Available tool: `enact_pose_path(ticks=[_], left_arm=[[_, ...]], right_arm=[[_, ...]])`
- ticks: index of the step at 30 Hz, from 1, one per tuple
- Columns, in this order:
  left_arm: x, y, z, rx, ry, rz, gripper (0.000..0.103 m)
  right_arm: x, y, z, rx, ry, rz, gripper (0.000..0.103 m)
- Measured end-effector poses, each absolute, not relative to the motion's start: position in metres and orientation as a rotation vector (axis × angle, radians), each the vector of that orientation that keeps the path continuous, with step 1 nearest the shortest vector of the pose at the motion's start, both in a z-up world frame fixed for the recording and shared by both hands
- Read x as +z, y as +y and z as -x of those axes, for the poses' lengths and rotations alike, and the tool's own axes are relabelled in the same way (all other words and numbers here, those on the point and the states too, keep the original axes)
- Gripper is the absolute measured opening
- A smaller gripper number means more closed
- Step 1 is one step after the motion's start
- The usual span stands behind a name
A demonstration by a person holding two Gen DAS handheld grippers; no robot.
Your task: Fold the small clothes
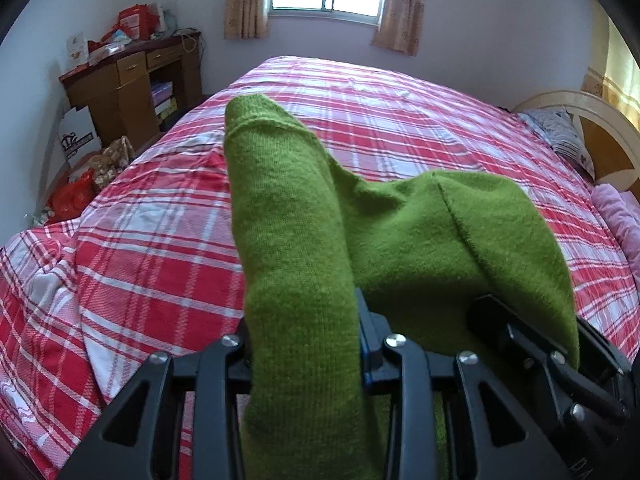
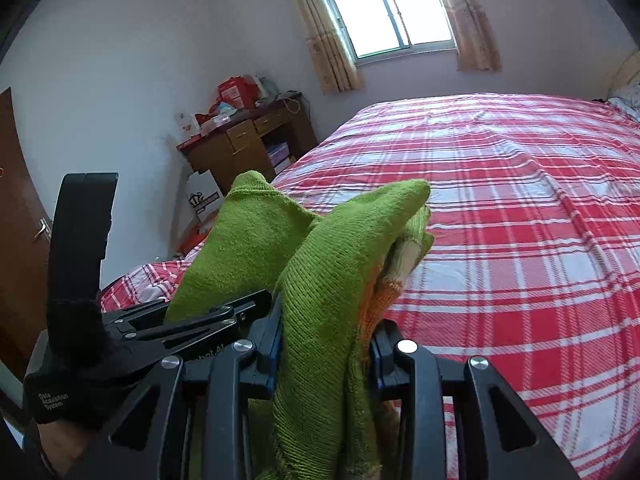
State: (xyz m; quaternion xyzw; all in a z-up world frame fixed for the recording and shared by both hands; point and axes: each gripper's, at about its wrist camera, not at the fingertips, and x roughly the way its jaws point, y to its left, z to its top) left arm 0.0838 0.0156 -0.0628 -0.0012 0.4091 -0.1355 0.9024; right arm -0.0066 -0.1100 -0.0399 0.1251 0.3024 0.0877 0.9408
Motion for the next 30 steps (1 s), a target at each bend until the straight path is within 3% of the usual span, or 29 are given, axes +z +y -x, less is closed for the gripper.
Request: enact_pose_path(ticks=[30], left_arm=[[-0.061,0.164,-0.150,-0.023,0.824,0.126,0.034]], right_arm=[[-0.051,0.028,-0.093,0.467,0.606,-0.260,0.034]])
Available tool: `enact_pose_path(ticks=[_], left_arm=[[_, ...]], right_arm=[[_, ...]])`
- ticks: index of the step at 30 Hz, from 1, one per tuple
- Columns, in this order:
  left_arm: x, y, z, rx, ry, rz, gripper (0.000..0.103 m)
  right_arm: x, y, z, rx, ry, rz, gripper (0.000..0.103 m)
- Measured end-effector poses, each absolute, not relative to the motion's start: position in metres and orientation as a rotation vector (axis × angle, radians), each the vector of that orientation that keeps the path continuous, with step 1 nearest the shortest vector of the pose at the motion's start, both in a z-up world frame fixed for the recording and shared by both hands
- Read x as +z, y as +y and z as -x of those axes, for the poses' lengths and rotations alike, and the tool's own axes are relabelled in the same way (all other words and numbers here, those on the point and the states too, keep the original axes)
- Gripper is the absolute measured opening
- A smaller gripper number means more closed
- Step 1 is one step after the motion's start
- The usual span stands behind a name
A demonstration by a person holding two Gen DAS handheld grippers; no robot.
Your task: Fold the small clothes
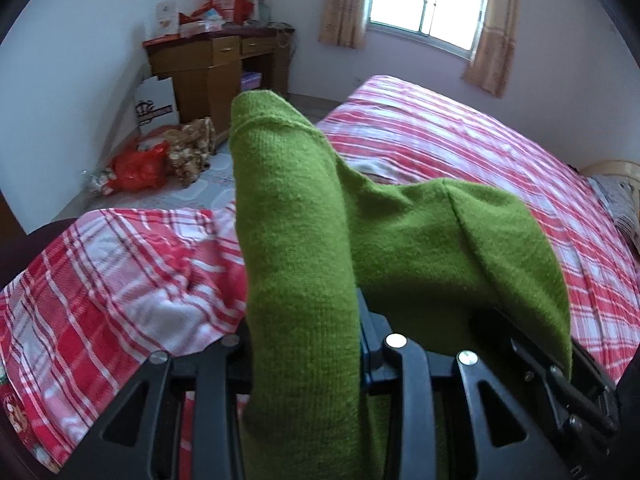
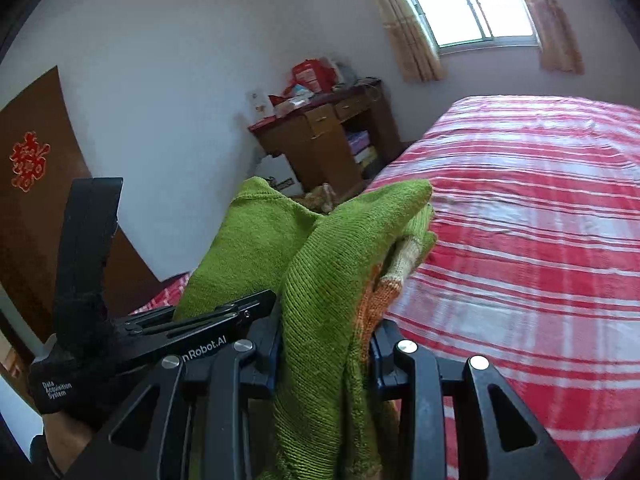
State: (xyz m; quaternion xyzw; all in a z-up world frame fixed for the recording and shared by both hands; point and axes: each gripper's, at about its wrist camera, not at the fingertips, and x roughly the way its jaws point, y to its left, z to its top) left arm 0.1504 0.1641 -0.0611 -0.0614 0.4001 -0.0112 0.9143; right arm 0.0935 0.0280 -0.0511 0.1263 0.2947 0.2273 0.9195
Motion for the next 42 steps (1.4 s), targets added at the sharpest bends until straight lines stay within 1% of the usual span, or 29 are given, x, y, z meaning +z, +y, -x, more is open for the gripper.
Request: enact_pose_path(ticks=[9,18,21,23,24,26,30,32,36,38,40,42], left_arm=[[-0.085,0.185,-0.195,0.061,0.851,0.113,0.034],[-0.103,0.194,-0.207,0.092,0.893,0.166,0.037],[-0.106,0.195,-0.210,0.109,0.903,0.174,0.045],[-0.109,0.199,-0.212,0.118,0.916,0.193,0.053],[-0.109,0.202,-0.215,0.120,0.924,0.210,0.055],[-0.111,0.209,-0.217,0.112,0.943,0.251,0.062],[-0.113,0.216,-0.215,0.099,0.946,0.286,0.067],[-0.111,0.210,-0.211,0.121,0.930,0.231,0.071],[-0.109,0.204,-0.210,0.148,0.922,0.158,0.072],[-0.109,0.206,-0.209,0.161,0.922,0.159,0.075],[-0.108,0.207,-0.208,0.171,0.920,0.159,0.076],[-0.108,0.205,-0.208,0.182,0.915,0.141,0.076]], right_arm=[[-0.080,0.052,-0.145,0.496,0.592,-0.253,0.034],[-0.110,0.051,-0.187,0.444,0.702,-0.227,0.034],[-0.115,0.051,-0.198,0.433,0.745,-0.215,0.034],[-0.118,0.049,-0.202,0.431,0.767,-0.230,0.034],[-0.118,0.049,-0.203,0.431,0.772,-0.235,0.035],[-0.120,0.044,-0.203,0.432,0.779,-0.251,0.036],[-0.118,0.035,-0.196,0.443,0.782,-0.267,0.043],[-0.115,0.030,-0.184,0.444,0.761,-0.264,0.044],[-0.106,0.026,-0.157,0.406,0.727,-0.231,0.044],[-0.101,0.024,-0.148,0.386,0.715,-0.223,0.044],[-0.091,0.022,-0.130,0.364,0.677,-0.205,0.044],[-0.078,0.022,-0.109,0.344,0.597,-0.169,0.044]])
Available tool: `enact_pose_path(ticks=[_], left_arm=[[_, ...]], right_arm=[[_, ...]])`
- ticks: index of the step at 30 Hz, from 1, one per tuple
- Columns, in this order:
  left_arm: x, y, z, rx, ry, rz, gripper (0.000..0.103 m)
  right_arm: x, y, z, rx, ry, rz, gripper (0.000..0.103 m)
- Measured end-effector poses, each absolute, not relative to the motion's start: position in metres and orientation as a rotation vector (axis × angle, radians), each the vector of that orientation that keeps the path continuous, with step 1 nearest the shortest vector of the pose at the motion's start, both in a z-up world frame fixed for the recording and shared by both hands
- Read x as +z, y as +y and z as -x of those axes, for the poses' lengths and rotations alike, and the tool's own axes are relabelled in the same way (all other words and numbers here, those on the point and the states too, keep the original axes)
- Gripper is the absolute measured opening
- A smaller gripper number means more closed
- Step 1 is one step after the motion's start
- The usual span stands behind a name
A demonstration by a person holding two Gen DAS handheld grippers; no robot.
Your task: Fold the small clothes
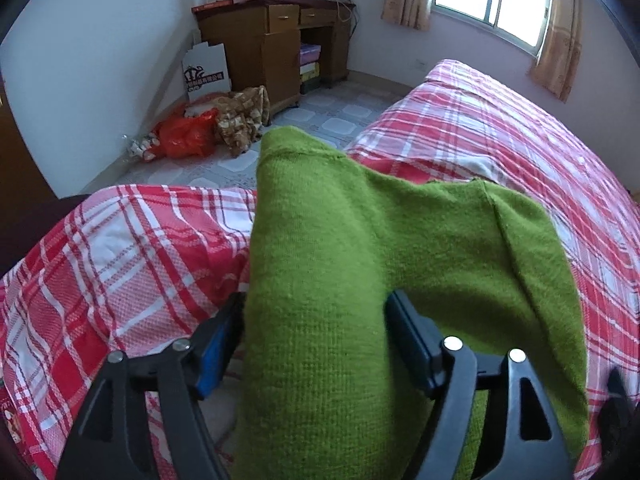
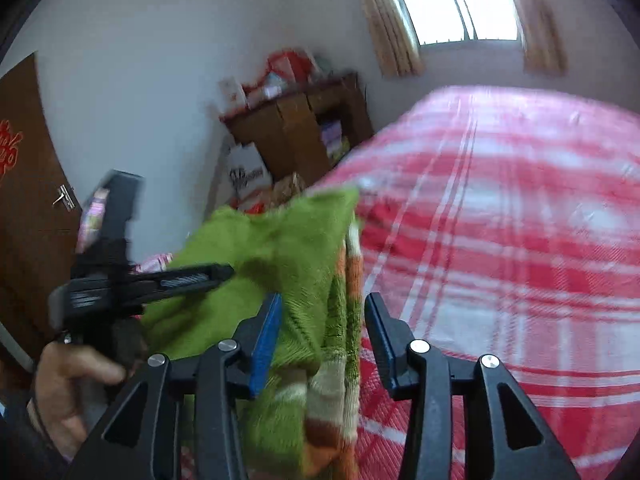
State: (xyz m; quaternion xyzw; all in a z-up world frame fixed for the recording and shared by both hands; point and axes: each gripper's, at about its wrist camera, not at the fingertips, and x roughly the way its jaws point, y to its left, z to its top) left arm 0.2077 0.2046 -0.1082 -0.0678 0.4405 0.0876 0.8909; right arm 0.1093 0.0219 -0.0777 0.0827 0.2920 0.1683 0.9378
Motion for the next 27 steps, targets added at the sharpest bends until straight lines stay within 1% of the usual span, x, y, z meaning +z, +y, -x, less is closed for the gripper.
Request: enact_pose_path(ticks=[1,2,3,4,6,9,11,12,18,21,24,27], left_arm=[[-0.108,0.202,-0.208,0.189,0.911,0.127,0.076],[-0.108,0.200,-0.208,0.195,0.909,0.116,0.076],[-0.108,0.199,-0.208,0.200,0.907,0.109,0.076],[-0.107,0.199,-0.206,0.205,0.906,0.106,0.076],[-0.102,0.196,-0.199,0.228,0.901,0.082,0.076],[-0.092,0.189,-0.180,0.241,0.873,0.012,0.077],[-0.087,0.186,-0.164,0.241,0.858,-0.017,0.077],[-0.084,0.185,-0.154,0.242,0.847,-0.022,0.077],[-0.078,0.182,-0.132,0.251,0.819,-0.007,0.077],[-0.092,0.176,-0.128,0.258,0.826,-0.048,0.077],[-0.100,0.181,-0.116,0.247,0.805,0.003,0.077],[-0.100,0.179,-0.110,0.252,0.797,-0.007,0.078]], right_arm=[[-0.068,0.025,-0.094,0.329,0.534,-0.128,0.044],[-0.065,0.028,-0.089,0.332,0.515,-0.106,0.044],[-0.062,0.037,-0.082,0.365,0.508,-0.058,0.040],[-0.061,0.044,-0.081,0.392,0.518,-0.024,0.027],[-0.067,0.056,-0.082,0.437,0.565,0.029,0.009],[-0.087,0.066,-0.094,0.418,0.651,0.073,0.009],[-0.102,0.062,-0.104,0.403,0.694,0.049,0.008],[-0.104,0.060,-0.107,0.401,0.690,0.034,0.006],[-0.108,0.050,-0.122,0.418,0.700,-0.025,0.006],[-0.109,0.049,-0.119,0.424,0.692,-0.018,0.006],[-0.107,0.053,-0.117,0.414,0.699,-0.006,0.006],[-0.105,0.056,-0.106,0.405,0.709,0.008,0.006]])
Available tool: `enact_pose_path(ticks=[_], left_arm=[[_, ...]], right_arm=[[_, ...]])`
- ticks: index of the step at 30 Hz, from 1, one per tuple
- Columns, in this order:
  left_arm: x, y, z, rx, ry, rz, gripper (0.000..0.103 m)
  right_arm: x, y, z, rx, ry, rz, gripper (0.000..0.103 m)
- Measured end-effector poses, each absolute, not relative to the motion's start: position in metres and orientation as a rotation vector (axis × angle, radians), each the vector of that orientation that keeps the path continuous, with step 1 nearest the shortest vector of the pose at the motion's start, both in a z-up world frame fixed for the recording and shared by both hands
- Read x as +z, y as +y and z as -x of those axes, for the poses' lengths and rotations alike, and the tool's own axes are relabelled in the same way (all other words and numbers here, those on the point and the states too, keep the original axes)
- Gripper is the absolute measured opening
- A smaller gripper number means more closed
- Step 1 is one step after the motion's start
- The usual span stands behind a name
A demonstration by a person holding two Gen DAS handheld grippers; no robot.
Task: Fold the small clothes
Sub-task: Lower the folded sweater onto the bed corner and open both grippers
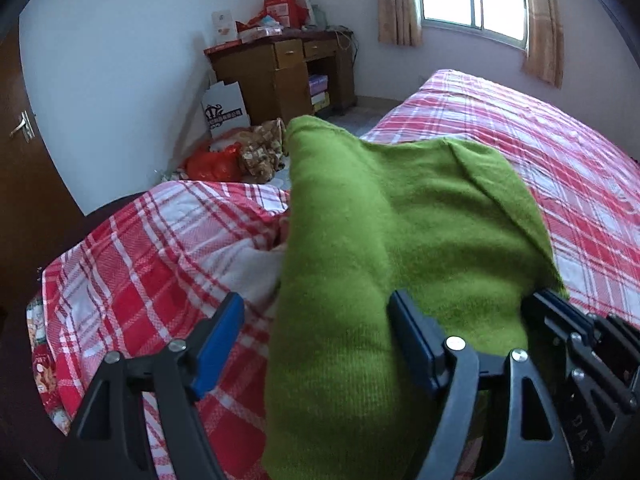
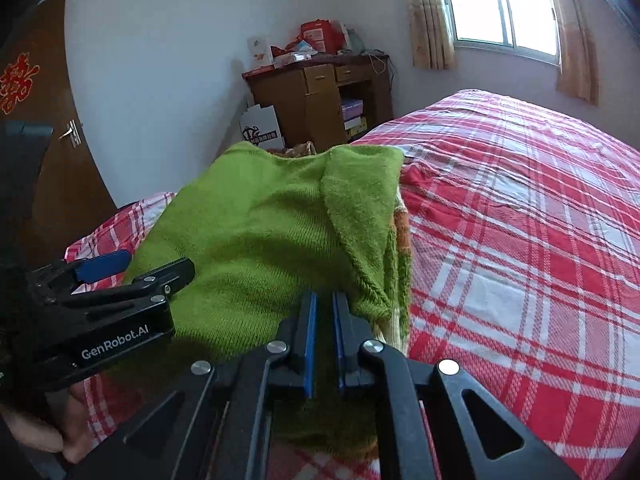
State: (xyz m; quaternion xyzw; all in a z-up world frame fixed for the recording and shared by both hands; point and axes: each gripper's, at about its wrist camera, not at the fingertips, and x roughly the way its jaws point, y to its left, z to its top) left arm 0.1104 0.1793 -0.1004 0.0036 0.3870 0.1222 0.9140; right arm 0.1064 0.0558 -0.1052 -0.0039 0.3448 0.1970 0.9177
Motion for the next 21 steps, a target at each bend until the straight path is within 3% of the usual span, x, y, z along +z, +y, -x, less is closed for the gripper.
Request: enact_pose_path(ticks=[17,18,20,21], left_arm=[[-0.105,0.166,-0.052,0.213,0.883,-0.008,0.087],[-0.107,0.164,-0.049,0.220,0.892,-0.017,0.088],[-0.111,0.162,-0.044,0.242,0.907,-0.043,0.093],[-0.113,0.163,-0.043,0.253,0.916,-0.055,0.093]], right_arm=[[-0.092,0.058,-0.041,0.340,0.742,0.028,0.011],[-0.090,0.057,-0.035,0.343,0.751,0.028,0.014],[-0.090,0.054,-0.028,0.337,0.767,0.027,0.038],[-0.090,0.051,-0.024,0.327,0.773,0.025,0.059]])
